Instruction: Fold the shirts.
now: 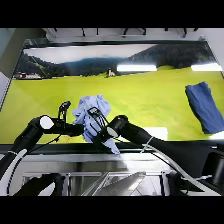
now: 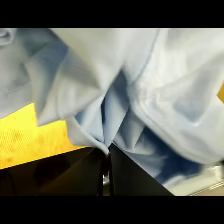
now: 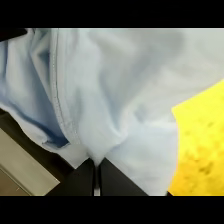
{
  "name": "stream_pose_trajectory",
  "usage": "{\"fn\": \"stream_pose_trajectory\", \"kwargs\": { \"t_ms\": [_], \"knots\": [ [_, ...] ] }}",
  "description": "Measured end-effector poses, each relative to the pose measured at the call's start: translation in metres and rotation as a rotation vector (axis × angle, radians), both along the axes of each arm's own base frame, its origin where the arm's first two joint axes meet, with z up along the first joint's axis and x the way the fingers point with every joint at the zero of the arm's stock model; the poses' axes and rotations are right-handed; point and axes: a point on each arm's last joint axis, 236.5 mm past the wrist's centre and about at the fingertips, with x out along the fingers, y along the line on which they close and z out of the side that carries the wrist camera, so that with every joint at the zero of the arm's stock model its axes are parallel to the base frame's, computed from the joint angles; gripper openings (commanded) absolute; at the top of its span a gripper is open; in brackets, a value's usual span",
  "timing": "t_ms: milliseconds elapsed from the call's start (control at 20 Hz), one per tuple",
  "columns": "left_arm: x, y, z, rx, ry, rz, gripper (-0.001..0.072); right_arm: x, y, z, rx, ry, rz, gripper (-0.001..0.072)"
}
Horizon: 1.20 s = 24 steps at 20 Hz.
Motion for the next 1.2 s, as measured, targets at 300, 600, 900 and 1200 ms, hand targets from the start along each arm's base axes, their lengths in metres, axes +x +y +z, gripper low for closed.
{"fn": "stream_pose_trajectory", "kwargs": {
  "t_ms": [300,600,900,1200],
  "knots": [
    [0.007,0.027,-0.002,0.009,0.016,0.078,0.0016,0.023,-0.039,0.036,0.006,0.012,-0.083,0.0019],
    [0.0,0.019,-0.004,0.027,0.02,0.014,0.0017,0.018,-0.071,0.026,-0.055,0.095,-0.129,0.0019],
    [-0.018,0.013,-0.022,0.055,0.103,-0.052,0.0016,0.041,-0.106,0.043,-0.032,0.091,-0.257,0.0018],
    [-0.005,0.025,0.016,-0.001,0.001,0.033,0.0016,0.096,-0.207,0.1,0.077,-0.002,-0.575,0.002]
  ]
}}
